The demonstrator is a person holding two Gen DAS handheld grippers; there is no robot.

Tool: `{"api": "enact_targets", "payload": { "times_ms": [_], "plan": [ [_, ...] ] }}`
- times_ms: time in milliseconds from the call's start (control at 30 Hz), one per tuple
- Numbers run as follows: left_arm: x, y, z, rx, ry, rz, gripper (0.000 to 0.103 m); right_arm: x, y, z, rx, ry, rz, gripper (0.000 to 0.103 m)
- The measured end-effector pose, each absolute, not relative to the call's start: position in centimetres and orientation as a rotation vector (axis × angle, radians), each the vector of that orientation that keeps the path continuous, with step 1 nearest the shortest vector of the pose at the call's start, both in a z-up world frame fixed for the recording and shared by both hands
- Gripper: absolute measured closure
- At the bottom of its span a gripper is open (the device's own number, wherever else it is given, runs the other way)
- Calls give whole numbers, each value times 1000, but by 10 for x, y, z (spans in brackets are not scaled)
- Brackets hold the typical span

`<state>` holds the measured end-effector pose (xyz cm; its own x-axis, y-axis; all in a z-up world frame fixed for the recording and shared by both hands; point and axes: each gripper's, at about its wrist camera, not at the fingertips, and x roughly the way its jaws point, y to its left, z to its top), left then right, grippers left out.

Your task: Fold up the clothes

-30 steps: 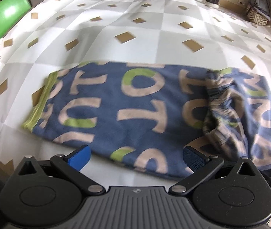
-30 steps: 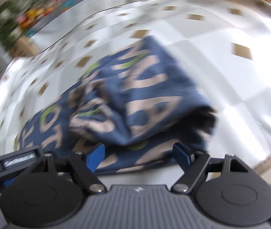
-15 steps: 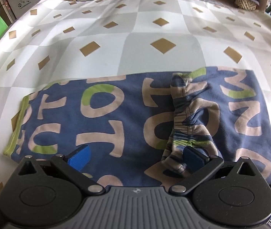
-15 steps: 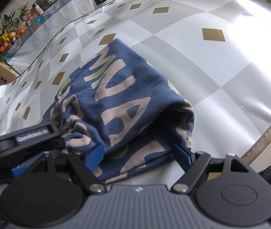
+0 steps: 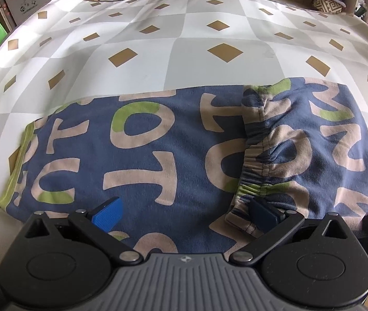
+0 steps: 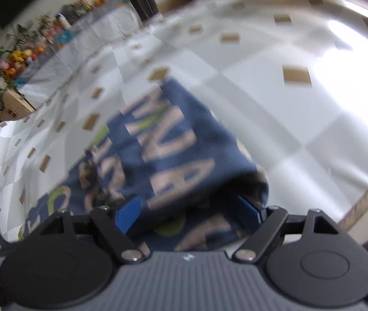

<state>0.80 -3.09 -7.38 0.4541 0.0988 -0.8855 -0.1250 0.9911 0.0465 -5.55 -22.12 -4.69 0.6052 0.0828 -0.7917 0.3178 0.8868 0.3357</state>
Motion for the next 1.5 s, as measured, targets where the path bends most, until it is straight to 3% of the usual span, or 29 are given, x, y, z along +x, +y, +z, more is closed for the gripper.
{"api": "enact_targets", "payload": {
  "times_ms": [200, 400, 633, 933, 1200, 1500],
  "plan": [
    [7, -23, -74, -74, 1111, 152, 0, -43, -216, -37, 356, 803, -95, 23],
    [10, -20, -69, -83, 1131, 164, 0, -26, -215, -70, 305, 950, -76, 23],
    [-1, -7, -73, -131, 1143, 161, 0, -32, -193, -80, 123, 959, -31, 15],
    [-14, 11, -83, -131, 1202, 220, 0, -32, -194, -73, 120, 952, -5, 14],
    [-23, 40, -83, -199, 1199, 280, 0, -41, -173, -50, 34, 822, 140, 14],
    [-31, 85, -80, -292, 1191, 368, 0, -39, -158, -54, 56, 875, 212, 14]
  ]
}}
